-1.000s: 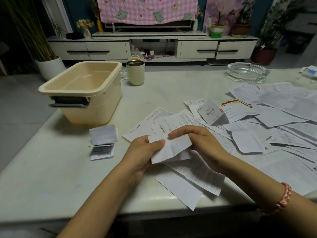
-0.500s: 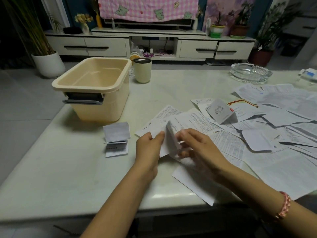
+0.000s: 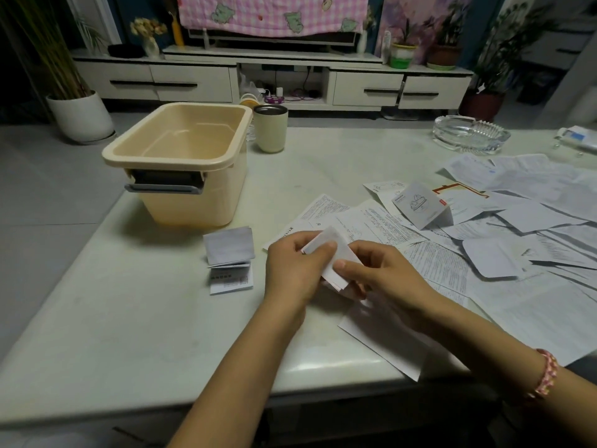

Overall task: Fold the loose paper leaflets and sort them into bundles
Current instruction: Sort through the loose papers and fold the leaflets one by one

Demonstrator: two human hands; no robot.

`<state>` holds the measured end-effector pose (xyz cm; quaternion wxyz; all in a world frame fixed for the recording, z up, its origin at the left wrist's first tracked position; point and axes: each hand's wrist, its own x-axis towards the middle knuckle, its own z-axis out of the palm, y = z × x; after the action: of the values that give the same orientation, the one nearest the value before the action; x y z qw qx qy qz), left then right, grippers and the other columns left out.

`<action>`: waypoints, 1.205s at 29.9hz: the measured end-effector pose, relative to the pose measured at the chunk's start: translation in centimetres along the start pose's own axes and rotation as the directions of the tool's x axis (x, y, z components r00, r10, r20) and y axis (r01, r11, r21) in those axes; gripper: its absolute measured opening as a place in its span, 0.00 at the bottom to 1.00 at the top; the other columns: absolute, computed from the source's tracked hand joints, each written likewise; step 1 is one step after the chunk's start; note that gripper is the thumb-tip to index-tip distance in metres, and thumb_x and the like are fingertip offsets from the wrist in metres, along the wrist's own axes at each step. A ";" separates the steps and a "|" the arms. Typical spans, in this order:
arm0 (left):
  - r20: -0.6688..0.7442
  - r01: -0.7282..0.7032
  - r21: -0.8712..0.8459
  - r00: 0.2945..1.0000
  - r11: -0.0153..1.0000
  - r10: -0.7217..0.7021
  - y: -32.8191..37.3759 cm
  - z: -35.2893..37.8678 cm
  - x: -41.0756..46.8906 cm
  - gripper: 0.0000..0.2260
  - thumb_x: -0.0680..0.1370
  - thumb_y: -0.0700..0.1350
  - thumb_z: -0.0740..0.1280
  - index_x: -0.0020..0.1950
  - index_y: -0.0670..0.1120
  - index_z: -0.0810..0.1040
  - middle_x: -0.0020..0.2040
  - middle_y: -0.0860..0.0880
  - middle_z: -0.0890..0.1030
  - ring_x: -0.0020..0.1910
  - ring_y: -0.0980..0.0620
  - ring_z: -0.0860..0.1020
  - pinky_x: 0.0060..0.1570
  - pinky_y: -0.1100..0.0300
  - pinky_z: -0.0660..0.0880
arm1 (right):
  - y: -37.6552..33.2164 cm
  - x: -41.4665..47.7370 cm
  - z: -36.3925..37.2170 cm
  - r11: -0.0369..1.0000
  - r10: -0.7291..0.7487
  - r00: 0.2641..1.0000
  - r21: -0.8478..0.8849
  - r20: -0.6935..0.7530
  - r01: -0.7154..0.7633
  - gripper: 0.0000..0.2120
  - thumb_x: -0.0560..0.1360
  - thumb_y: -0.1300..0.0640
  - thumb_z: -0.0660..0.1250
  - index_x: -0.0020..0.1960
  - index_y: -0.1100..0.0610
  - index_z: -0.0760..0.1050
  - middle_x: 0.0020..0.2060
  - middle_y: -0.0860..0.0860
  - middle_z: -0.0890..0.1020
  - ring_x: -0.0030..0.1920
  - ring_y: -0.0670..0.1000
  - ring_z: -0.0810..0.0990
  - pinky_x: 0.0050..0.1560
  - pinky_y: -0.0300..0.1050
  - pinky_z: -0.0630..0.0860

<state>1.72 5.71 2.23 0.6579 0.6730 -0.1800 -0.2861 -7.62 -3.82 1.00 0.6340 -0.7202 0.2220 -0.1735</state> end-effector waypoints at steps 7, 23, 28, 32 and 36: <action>-0.134 -0.114 0.165 0.982 0.980 0.137 -0.5 -1.6 -0.1 0.02 0.74 0.41 0.70 0.42 0.44 0.81 0.40 0.47 0.83 0.41 0.49 0.81 0.43 0.56 0.80 | 0.1 0.2 1.7 1.000 0.026 0.986 0.019 -0.166 -0.023 0.16 0.72 0.59 0.70 0.28 0.60 0.71 0.19 0.48 0.70 0.21 0.44 0.66 0.25 0.35 0.65; -0.245 0.180 0.742 0.969 0.646 0.013 -1.4 -13.6 -3.0 0.11 0.75 0.46 0.67 0.33 0.44 0.79 0.27 0.53 0.80 0.31 0.53 0.76 0.34 0.61 0.71 | 0.1 2.6 9.6 0.708 0.004 0.999 -0.706 0.033 0.021 0.17 0.73 0.46 0.66 0.31 0.55 0.71 0.29 0.49 0.74 0.36 0.51 0.74 0.35 0.43 0.67; -0.219 0.128 0.762 0.973 0.635 0.067 -2.0 -13.7 -3.6 0.10 0.72 0.49 0.71 0.33 0.47 0.77 0.29 0.52 0.80 0.35 0.53 0.77 0.37 0.60 0.71 | 0.5 2.4 10.8 0.582 -0.132 0.991 -0.808 0.018 0.093 0.17 0.73 0.41 0.64 0.38 0.55 0.73 0.35 0.50 0.77 0.41 0.53 0.77 0.40 0.46 0.70; -0.238 0.127 0.743 0.968 0.657 0.082 -1.5 -13.7 -3.6 0.10 0.70 0.49 0.72 0.33 0.48 0.77 0.32 0.50 0.80 0.36 0.48 0.79 0.42 0.54 0.77 | 0.4 2.3 10.3 0.644 -0.109 0.993 -0.759 0.034 0.097 0.17 0.73 0.41 0.65 0.37 0.54 0.71 0.33 0.48 0.76 0.40 0.52 0.76 0.37 0.44 0.67; -0.258 0.107 0.787 0.952 0.607 0.166 -0.2 -13.1 -4.5 0.11 0.73 0.53 0.70 0.36 0.47 0.76 0.35 0.49 0.79 0.39 0.46 0.78 0.39 0.55 0.74 | -0.8 1.5 7.9 0.722 -0.094 0.995 -0.686 0.034 0.092 0.14 0.74 0.44 0.64 0.37 0.53 0.72 0.30 0.44 0.74 0.36 0.46 0.72 0.34 0.42 0.66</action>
<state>6.38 18.73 2.34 0.3156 0.9268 -0.1951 -0.0580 -2.06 2.02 0.72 0.3132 -0.9133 0.2349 -0.1120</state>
